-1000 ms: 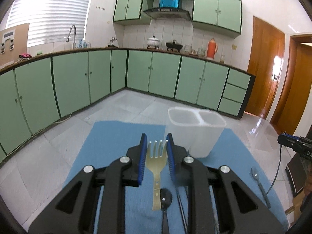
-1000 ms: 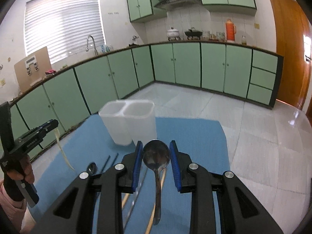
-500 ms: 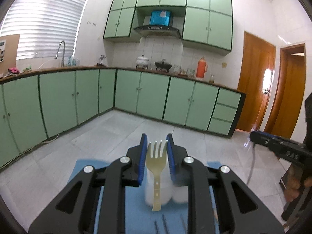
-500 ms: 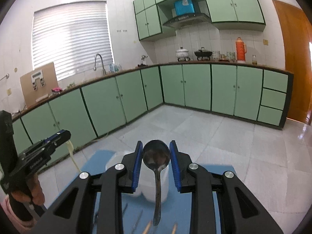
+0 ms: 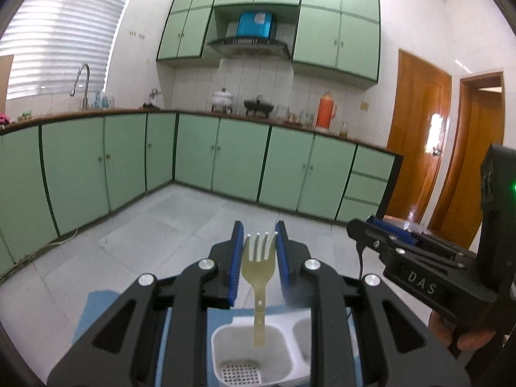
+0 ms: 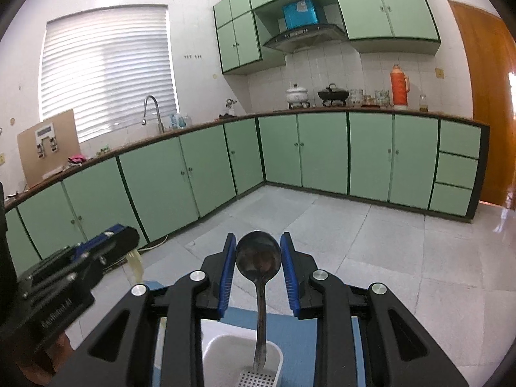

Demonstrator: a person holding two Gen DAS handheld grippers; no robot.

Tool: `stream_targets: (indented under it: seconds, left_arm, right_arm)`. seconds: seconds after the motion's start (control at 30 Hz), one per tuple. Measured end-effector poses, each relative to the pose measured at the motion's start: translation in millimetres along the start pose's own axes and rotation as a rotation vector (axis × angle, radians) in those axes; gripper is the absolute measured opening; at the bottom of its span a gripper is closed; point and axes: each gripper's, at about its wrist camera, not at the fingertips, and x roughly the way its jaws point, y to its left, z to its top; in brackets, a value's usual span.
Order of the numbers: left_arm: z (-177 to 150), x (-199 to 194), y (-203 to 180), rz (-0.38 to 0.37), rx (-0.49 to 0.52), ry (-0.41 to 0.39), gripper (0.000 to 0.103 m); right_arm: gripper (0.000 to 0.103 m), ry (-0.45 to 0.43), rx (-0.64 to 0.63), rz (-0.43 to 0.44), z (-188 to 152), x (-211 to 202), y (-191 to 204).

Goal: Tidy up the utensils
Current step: 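Lower the fork into the holder and open the left tool while the right tool releases the spoon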

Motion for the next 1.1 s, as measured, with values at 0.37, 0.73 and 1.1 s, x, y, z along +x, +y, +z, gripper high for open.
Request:
stream_targets:
  seconds: [0.37,0.73,1.1]
  left_arm:
    - [-44.9,14.6,19.9,0.013,0.004,0.084,0.019]
    - [-60.7,14.7,23.8,0.030,0.013,0.129,0.025]
    - [-66.9,-28.4,30.5,0.061,-0.015,0.093,0.066]
  right_arm:
    - [0.028,0.069,0.037,0.043,-51.2,14.5,-10.6]
    - [0.032,0.090,0.058,0.038,-72.4,5.8,-13.5]
    - [0.053,0.049,0.086,0.012,-81.8,-40.4,-11.4]
